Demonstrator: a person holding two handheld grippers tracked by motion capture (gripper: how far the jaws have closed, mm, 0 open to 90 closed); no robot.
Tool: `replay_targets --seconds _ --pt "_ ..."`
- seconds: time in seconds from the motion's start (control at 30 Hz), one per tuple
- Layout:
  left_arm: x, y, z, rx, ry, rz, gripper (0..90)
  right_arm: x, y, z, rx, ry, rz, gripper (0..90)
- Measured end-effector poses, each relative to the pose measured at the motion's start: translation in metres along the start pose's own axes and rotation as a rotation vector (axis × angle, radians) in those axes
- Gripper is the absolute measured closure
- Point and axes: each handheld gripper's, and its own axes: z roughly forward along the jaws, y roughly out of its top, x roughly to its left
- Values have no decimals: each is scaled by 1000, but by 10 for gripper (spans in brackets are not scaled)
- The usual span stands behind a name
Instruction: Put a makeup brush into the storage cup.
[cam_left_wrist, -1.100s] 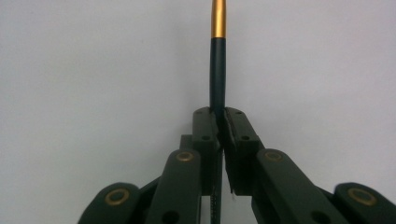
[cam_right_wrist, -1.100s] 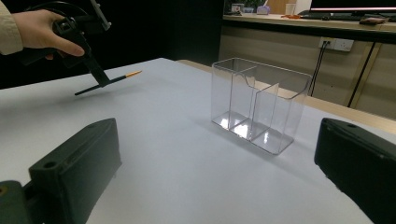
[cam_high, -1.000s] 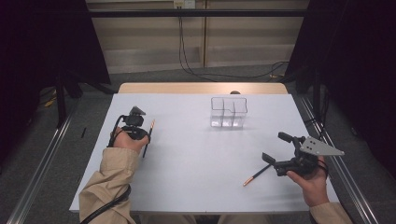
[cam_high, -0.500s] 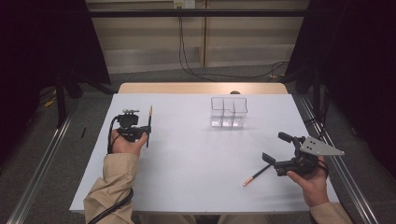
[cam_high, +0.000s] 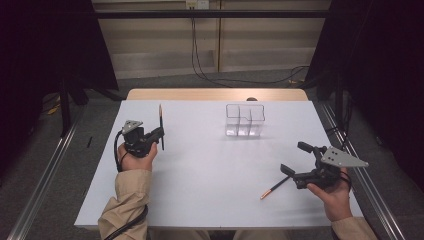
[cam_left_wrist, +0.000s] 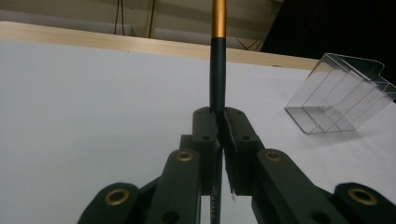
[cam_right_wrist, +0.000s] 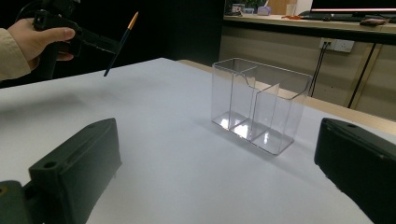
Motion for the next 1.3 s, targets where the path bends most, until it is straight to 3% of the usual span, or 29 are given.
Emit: replay_targets --seconds 0.23,0.5,0.77,1.3 --pt "-4 -2 -2 -39 -52 -3 840 1 0 1 5 1 -2 0" --pt "-14 -3 1 -48 -122 -10 840 1 0 2 3 2 -6 0" --pt "-31 -4 4 -47 -186 25 840 1 0 2 5 6 -4 0" --pt "-54 -4 5 -52 -269 78 840 2 -1 3 9 11 -1 0"
